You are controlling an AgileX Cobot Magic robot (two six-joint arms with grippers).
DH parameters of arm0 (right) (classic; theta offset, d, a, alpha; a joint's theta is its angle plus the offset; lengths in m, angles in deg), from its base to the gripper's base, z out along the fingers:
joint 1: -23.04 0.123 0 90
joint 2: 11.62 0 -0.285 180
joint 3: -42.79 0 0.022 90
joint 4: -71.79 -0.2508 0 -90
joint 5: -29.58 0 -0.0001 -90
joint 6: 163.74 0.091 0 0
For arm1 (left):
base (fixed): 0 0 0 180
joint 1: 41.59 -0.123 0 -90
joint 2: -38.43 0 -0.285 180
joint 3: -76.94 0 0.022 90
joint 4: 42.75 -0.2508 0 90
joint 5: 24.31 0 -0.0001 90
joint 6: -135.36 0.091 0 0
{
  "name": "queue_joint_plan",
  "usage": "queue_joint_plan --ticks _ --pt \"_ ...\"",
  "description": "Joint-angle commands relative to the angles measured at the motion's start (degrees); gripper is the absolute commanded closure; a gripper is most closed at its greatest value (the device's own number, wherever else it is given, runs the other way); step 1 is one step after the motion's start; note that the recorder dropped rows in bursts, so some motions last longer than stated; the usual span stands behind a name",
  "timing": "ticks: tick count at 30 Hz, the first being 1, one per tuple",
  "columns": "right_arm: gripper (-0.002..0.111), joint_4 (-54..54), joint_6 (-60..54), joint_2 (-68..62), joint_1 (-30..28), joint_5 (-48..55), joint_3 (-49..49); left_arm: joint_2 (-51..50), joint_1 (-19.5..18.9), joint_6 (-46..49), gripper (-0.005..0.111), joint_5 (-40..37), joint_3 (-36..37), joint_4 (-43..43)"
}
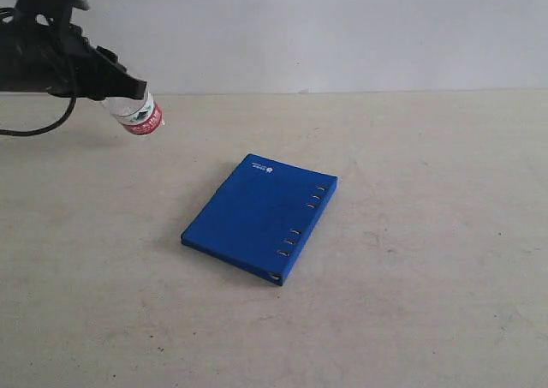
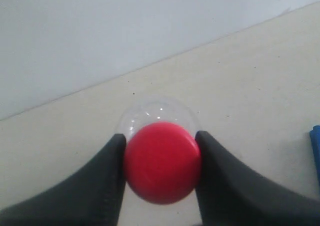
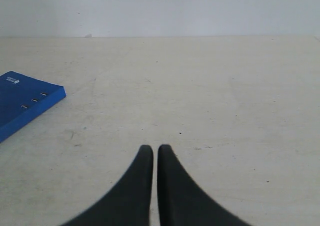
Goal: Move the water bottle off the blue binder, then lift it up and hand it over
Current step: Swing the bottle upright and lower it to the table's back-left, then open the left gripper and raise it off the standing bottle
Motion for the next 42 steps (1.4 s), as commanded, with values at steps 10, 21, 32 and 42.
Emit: queue_joint_plan --ticks 10,21,32,42 --pt "0.107 0.2 0.0 0.3 0.1 -0.6 -0.1 -17.7 -0.4 1.4 0.102 2.8 -20.1 -4.5" --pt "0.107 0.2 0.0 0.3 0.1 -0.6 -0.1 -25.3 -2.8 1.4 0.102 2.8 -29.9 -6.5" --pt "0.107 0.2 0.0 0.3 0.1 -0.6 -0.1 -33.7 -5.3 1.4 0.102 3.2 -40.0 -9.3" --pt "0.107 0.2 0.0 0.3 0.1 -0.6 -0.1 -41.7 -8.7 -1.5 0.061 4.5 -49.7 -9.4"
